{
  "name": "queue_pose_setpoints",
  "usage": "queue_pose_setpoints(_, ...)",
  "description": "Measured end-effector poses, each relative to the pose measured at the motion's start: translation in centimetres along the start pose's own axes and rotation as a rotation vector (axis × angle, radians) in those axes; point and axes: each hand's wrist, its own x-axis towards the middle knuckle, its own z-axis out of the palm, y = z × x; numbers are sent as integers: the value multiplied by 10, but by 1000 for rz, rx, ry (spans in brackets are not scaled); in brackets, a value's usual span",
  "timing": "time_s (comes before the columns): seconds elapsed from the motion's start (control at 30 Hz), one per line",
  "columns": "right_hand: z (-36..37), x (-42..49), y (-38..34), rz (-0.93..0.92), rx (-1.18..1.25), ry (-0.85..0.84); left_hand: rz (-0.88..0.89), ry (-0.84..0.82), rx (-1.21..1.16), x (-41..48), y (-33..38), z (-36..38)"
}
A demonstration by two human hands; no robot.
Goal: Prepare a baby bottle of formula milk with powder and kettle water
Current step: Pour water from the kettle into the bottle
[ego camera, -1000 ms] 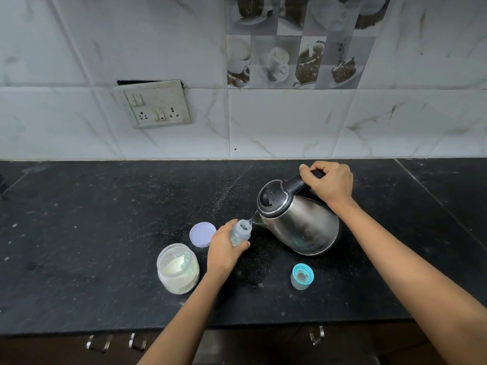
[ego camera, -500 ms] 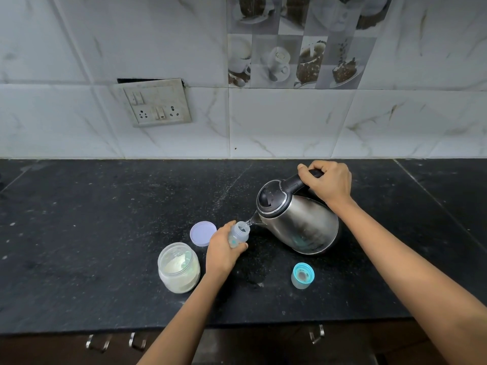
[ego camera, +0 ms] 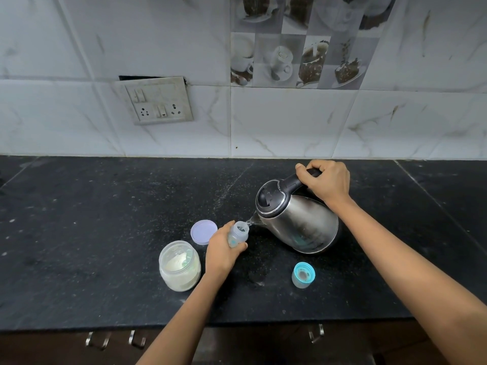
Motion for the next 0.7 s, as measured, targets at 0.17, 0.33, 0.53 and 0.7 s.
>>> queue_pose_setpoints(0.17,2,0,-5,-8,-32,-13,19,15,-6,-3,3,-2)
queue_pose_setpoints(0.33,3,0,-8,-17,-34,-14,32,23,7,-5,6,-5)
queue_pose_setpoints(0.53,5,1,-7,-25,-28,-6,40,18,-19,-6,10,-5)
queue_pose_setpoints(0.7,5,1,-6,-17,-37,-5,41,15,-13,-5,10,-5)
